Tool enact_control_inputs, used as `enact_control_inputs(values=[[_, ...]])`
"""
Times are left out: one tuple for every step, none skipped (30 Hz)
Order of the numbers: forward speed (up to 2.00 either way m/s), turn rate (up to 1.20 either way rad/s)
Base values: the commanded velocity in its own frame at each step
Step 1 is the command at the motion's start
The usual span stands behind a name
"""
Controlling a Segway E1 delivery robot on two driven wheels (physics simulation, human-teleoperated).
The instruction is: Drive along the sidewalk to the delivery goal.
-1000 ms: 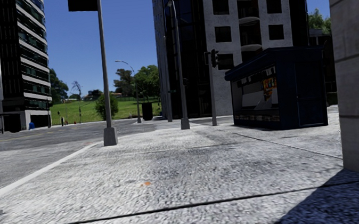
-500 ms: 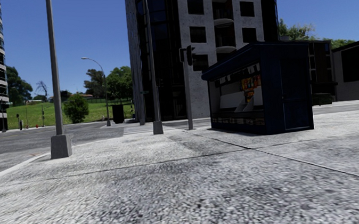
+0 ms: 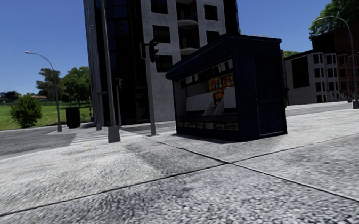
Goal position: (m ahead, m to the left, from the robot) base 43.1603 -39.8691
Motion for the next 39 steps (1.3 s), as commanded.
enact_control_inputs(values=[[2.0,-0.49],[2.0,-0.49],[2.0,-0.49],[2.0,-0.49],[2.0,-0.49],[2.0,-0.47],[2.0,-0.32],[2.0,-0.32],[2.0,0.0],[2.0,0.0],[2.0,0.0],[2.0,0.0],[2.0,0.0],[2.0,0.0],[2.0,0.0],[2.0,0.0],[2.0,0.0],[2.0,0.0],[2.0,0.0],[2.0,0.12],[2.0,0.37],[2.0,0.47],[2.0,0.51],[2.0,0.51],[2.0,0.52],[2.0,0.52],[2.0,0.52],[2.0,0.52],[2.0,0.52],[2.0,0.52],[2.0,0.52],[2.0,0.52],[2.0,0.52],[2.0,0.52],[2.0,0.52],[2.0,0.52],[2.0,0.52],[2.0,0.52],[2.0,0.52]])
